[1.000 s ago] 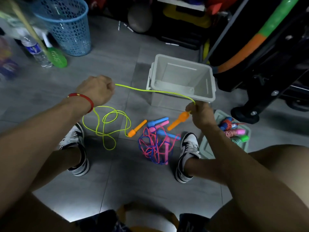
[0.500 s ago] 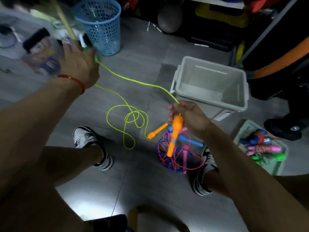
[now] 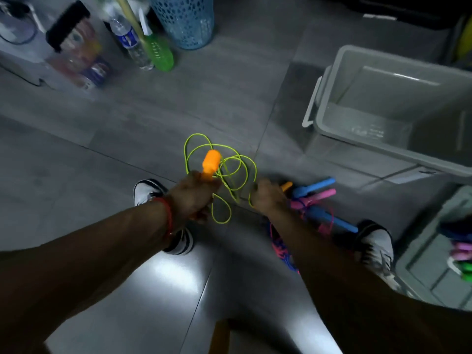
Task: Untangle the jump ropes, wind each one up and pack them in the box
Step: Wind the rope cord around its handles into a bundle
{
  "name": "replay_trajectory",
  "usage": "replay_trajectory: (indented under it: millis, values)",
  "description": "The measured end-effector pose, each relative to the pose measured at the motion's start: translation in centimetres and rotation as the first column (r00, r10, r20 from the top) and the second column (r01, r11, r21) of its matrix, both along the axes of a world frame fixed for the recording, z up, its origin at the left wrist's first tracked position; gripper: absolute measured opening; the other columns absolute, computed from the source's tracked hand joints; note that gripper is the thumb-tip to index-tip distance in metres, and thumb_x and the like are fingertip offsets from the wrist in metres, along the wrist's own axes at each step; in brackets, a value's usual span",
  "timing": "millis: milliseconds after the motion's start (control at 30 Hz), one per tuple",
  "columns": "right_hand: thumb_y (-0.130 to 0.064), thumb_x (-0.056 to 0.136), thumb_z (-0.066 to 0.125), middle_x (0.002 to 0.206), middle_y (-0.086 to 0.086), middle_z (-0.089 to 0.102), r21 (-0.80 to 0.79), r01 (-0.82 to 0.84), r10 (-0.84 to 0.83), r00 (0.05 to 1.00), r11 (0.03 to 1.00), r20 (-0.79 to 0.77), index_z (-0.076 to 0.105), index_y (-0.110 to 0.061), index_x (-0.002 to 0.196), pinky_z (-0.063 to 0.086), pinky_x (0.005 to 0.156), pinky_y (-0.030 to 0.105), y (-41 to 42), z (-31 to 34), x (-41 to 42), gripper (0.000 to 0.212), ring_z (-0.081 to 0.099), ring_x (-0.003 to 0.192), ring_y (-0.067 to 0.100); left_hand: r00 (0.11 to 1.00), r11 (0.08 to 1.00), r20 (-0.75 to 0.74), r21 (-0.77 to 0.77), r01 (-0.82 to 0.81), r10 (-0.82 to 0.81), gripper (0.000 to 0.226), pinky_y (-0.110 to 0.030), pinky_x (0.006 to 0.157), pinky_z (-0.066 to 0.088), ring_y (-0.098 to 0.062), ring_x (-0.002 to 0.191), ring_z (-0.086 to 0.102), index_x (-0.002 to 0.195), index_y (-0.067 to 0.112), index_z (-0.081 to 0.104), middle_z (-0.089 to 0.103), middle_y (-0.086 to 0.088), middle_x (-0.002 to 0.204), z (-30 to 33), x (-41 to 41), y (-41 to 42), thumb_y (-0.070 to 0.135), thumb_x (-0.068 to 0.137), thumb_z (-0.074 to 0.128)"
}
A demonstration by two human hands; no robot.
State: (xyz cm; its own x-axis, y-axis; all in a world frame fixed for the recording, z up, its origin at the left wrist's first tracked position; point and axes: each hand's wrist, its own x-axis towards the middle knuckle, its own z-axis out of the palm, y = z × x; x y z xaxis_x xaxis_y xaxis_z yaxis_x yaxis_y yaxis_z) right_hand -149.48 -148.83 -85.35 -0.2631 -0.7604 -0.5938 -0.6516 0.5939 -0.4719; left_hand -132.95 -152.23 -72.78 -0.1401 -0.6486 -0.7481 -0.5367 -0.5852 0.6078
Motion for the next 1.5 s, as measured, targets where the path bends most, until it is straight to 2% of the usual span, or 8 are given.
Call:
replay_trajectory:
  millis: [367, 533, 633, 767, 967, 1200, 1367, 1500]
  values:
    - [-0.021, 0.078, 0.065, 0.087, 0.005, 0.065, -0.17, -0.458, 0.311, 0.79, 0.873, -0.529, 0.069, -0.021, 0.086, 0.052, 0.072, 0.043, 4.6, -9.3, -1.5, 0.009, 0.063, 0.091, 0.034, 0.994, 0.982, -0.067, -0.165, -0.092, 0.082, 0.015, -0.027, 0.042, 0.048, -0.022, 0.054, 0.046, 0.109, 0.002, 0.05, 0.051, -0.014, 0.074, -0.4, -1.4, -1.2, 0.013, 0.1, 0.054]
    - [-0.04, 0.099, 0.054, 0.1, 0.008, 0.068, -0.256, 0.06, -0.029, 0.992, 0.965, 0.124, 0.058, -0.02, 0.119, 0.055, 0.083, 0.044, 0.7, 0.1, -3.4, 0.029, 0.067, 0.086, 0.03, 0.992, 0.982, -0.128, -0.188, -0.03, 0.005, 0.009, -0.037, 0.066, 0.053, -0.027, 0.075, 0.06, 0.104, 0.014, 0.051, 0.064, -0.015, 0.092, 0.6, -1.7, -0.6, 0.023, 0.102, 0.052]
    - [-0.016, 0.102, 0.054, 0.084, 0.012, 0.064, -0.109, 0.407, -0.241, 0.713, 0.907, 0.659, 0.058, -0.005, 0.117, 0.061, 0.06, 0.041, 0.2, 7.4, -4.0, 0.019, 0.066, 0.057, 0.02, 0.99, 0.987, -0.107, -0.144, 0.072, -0.088, 0.019, -0.053, 0.08, 0.057, -0.024, 0.083, 0.067, 0.112, 0.019, 0.056, 0.071, -0.007, 0.105, 1.9, -2.2, -0.4, 0.035, 0.101, 0.054]
    - [-0.006, 0.103, 0.051, 0.082, 0.015, 0.068, -0.066, 0.454, -0.177, 0.472, 0.889, 0.864, 0.052, -0.009, 0.1, 0.063, 0.068, 0.045, 2.9, 16.0, -5.3, 0.004, 0.073, 0.067, 0.025, 0.941, 0.989, -0.313, 0.029, 0.144, -0.127, 0.023, -0.056, 0.071, 0.055, -0.029, 0.078, 0.069, 0.12, 0.02, 0.056, 0.068, -0.009, 0.106, 5.3, -3.9, 1.7, 0.034, 0.103, 0.052]
    - [-0.006, 0.102, 0.052, 0.09, 0.009, 0.07, -0.287, 0.433, -0.055, 0.624, 0.855, 0.779, 0.05, 0.0, 0.114, 0.06, 0.064, 0.032, 7.8, 23.9, -6.7, 0.014, 0.073, 0.076, 0.017, 0.793, 0.92, -0.575, 0.165, 0.354, -0.202, 0.029, -0.07, 0.079, 0.051, -0.045, 0.103, 0.067, 0.128, 0.029, 0.056, 0.067, -0.02, 0.12, 10.1, -3.2, 5.6, 0.037, 0.1, 0.052]
    - [-0.014, 0.099, 0.061, 0.097, 0.014, 0.068, -0.359, 0.408, -0.083, 0.749, 0.839, 0.657, 0.053, 0.006, 0.116, 0.059, 0.085, 0.055, 11.0, 28.5, -7.5, 0.028, 0.072, 0.087, 0.027, 0.702, 0.885, -0.608, 0.001, 0.466, -0.37, 0.036, -0.034, 0.06, 0.05, -0.029, 0.075, 0.062, 0.133, 0.021, 0.047, 0.061, -0.016, 0.09, 13.1, -3.8, 7.6, 0.027, 0.099, 0.057]
    - [-0.057, 0.091, 0.061, 0.12, -0.008, 0.062, -0.59, 0.009, -0.017, 1.0, 0.807, -0.008, 0.057, -0.028, 0.118, 0.053, 0.095, 0.039, 11.3, 29.3, -9.5, 0.039, 0.062, 0.111, 0.011, 0.625, 0.791, -0.578, -0.059, 0.609, -0.524, 0.035, -0.028, 0.054, 0.043, -0.023, 0.069, 0.049, 0.127, 0.018, 0.045, 0.051, -0.009, 0.084, 14.0, -3.8, 6.8, 0.028, 0.097, 0.06]
    - [-0.038, 0.095, 0.054, 0.109, 0.002, 0.07, -0.647, 0.028, 0.239, 0.916, 0.762, 0.322, 0.069, -0.021, 0.11, 0.048, 0.093, 0.048, 10.3, 28.9, -9.5, 0.028, 0.065, 0.104, 0.022, 0.505, 0.712, -0.717, 0.018, 0.702, -0.48, 0.021, -0.024, 0.052, 0.038, -0.021, 0.069, 0.047, 0.12, 0.021, 0.048, 0.048, -0.008, 0.084, 14.7, -4.5, 6.3, 0.02, 0.1, 0.056]
